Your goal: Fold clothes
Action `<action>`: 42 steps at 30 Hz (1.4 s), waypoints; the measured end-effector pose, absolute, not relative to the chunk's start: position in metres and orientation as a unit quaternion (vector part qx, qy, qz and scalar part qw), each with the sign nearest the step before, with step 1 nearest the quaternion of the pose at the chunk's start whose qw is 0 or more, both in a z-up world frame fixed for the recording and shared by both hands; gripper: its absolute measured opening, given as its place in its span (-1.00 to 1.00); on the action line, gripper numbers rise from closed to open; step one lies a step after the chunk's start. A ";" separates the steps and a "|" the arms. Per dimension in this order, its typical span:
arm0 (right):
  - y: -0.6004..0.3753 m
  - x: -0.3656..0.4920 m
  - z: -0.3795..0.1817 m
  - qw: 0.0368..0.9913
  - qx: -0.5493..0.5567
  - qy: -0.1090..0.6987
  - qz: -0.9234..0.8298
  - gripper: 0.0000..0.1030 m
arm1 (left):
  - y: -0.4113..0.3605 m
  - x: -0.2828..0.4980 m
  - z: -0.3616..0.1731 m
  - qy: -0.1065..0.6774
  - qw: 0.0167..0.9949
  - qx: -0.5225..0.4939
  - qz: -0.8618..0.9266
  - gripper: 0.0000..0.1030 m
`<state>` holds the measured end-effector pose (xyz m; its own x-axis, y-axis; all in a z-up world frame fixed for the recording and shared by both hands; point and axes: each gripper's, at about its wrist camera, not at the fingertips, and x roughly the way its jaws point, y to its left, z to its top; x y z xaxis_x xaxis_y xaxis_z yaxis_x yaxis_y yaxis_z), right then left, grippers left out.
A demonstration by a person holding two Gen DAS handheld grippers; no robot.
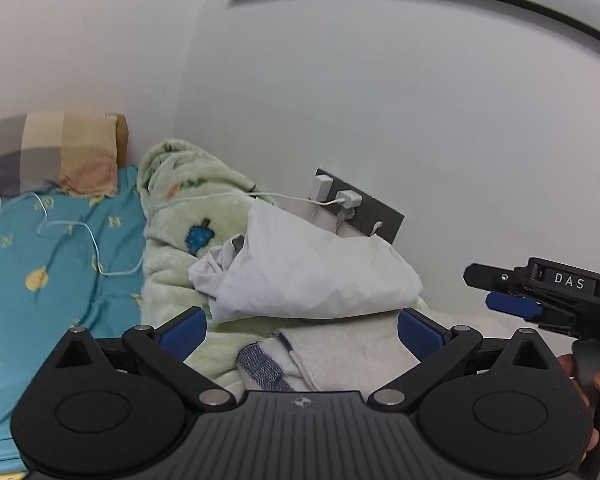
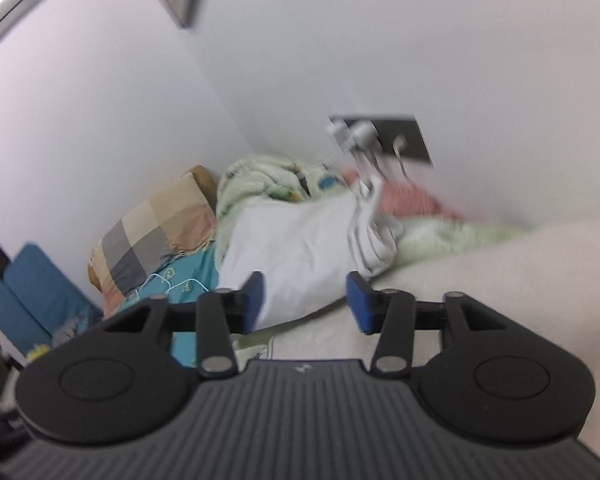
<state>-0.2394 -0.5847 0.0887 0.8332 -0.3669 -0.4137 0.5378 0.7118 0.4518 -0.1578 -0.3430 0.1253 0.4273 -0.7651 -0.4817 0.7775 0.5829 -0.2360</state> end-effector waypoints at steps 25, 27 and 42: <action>-0.445 -0.309 0.097 0.957 0.110 0.103 -0.249 0.82 | -0.234 -0.272 0.146 0.191 0.888 0.030 -0.417 1.00; -0.441 -0.307 0.095 0.956 0.105 0.107 -0.250 0.82 | -0.230 -0.271 0.143 0.192 0.890 0.027 -0.413 1.00; -0.424 -0.302 0.092 0.953 0.091 0.119 -0.263 0.82 | -0.209 -0.275 0.143 0.184 0.899 0.038 -0.395 1.00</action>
